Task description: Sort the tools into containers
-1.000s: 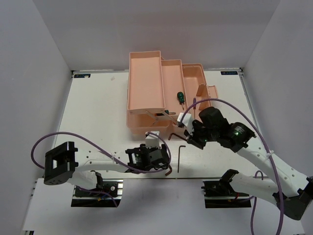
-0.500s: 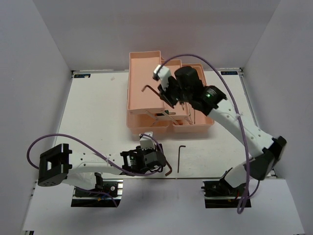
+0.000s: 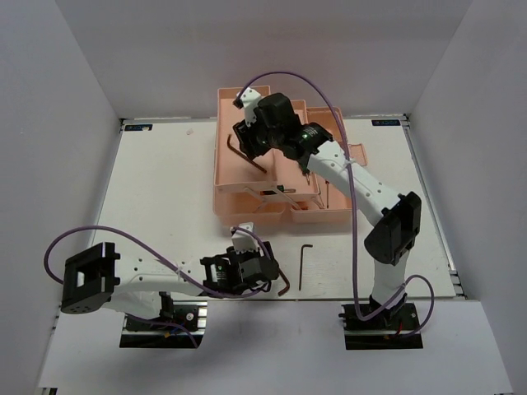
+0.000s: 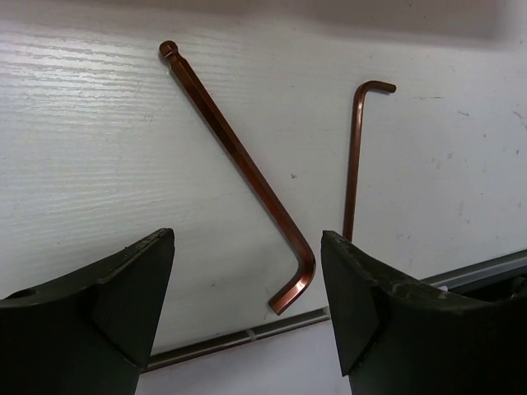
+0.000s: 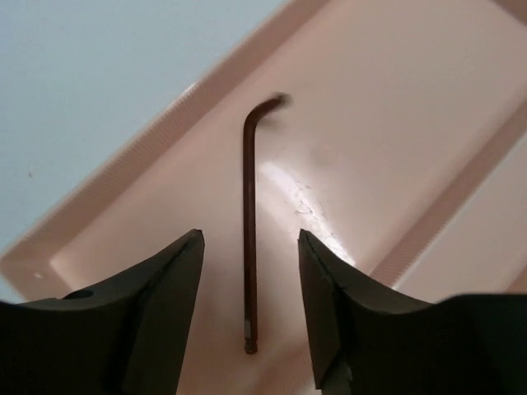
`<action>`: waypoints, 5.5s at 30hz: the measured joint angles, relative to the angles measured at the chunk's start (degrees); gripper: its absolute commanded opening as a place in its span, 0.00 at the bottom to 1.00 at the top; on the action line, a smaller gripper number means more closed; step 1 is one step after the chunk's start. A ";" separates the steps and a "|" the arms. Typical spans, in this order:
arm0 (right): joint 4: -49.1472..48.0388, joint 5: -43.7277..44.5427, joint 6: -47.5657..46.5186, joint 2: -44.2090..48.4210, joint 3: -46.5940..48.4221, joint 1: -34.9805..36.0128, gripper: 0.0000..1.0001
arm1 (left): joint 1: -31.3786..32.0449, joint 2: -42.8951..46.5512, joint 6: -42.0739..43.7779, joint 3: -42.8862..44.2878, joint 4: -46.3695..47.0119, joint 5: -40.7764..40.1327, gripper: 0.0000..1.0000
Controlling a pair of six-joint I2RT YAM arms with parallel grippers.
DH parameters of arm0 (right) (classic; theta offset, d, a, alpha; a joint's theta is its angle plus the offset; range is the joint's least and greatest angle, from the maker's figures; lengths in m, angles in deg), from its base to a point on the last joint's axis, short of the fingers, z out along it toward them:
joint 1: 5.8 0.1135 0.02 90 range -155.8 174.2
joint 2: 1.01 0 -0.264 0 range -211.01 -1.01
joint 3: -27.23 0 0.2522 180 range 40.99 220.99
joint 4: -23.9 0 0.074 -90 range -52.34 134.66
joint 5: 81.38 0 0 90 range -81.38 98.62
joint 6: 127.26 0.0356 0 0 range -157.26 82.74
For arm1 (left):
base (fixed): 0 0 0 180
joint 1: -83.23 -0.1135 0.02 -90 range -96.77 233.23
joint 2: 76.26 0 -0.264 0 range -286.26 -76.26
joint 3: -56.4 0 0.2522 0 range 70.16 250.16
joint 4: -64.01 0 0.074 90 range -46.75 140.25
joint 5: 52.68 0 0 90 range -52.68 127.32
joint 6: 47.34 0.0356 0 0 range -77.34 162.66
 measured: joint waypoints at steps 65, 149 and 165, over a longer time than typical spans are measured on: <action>8.04 -14.93 -2.38 63.63 -70.07 -27.89 0.00 | 0.52 -34.93 -11.02 41.40 -33.55 -2.36 0.00; -7.63 1.99 11.28 22.97 -69.42 11.98 0.40 | -40.24 35.67 42.45 10.03 -16.50 16.44 0.97; -7.41 2.10 4.42 15.74 -62.64 19.82 0.07 | -40.24 37.92 41.66 8.90 -17.05 17.44 0.97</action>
